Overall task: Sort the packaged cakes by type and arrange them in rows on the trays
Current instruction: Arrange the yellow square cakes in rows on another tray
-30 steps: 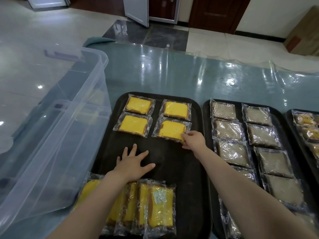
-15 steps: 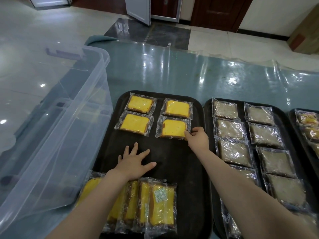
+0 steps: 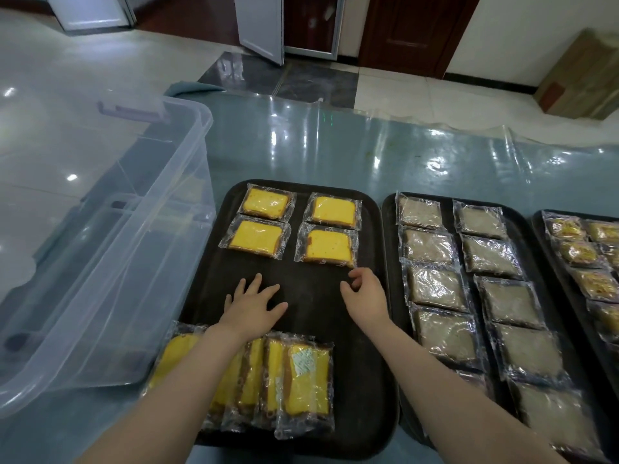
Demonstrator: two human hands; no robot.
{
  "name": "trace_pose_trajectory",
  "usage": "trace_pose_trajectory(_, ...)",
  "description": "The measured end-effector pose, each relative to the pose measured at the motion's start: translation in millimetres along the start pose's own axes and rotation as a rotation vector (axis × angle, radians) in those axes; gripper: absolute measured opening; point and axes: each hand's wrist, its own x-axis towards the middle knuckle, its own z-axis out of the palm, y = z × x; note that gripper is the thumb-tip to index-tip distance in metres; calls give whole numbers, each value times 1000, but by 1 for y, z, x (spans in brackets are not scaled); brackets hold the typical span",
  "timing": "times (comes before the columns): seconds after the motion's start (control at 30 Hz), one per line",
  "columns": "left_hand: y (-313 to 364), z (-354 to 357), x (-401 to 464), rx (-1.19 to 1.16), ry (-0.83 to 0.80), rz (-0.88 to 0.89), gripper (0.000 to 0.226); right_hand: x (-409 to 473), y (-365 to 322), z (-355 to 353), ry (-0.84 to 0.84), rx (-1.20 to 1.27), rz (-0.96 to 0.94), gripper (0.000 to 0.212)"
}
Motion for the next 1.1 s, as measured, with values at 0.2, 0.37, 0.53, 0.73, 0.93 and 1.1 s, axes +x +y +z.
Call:
trace_pose_trajectory(0.2,-11,4,-11,-87,-8,7,54,-50,15,6,-99,57,1,23)
trace_pose_trajectory(0.37,-10,11,-34,-76,49,59,41,-84,27,11,-188,60,-20,25)
trace_pose_trajectory(0.53,-7,21,-56,-9,182,151,33,-111,39,13,-134,129,50,20)
trace_pose_trajectory(0.73,-2,36,-76,49,289,204,44,-132,46,15,-194,165,139,20)
trace_pose_trajectory(0.93,-1,48,-85,92,321,258,44,-139,44,19,-201,86,151,19)
trace_pose_trajectory(1.1,-2,53,-93,107,344,287,37,-135,39,15,-306,-22,176,22)
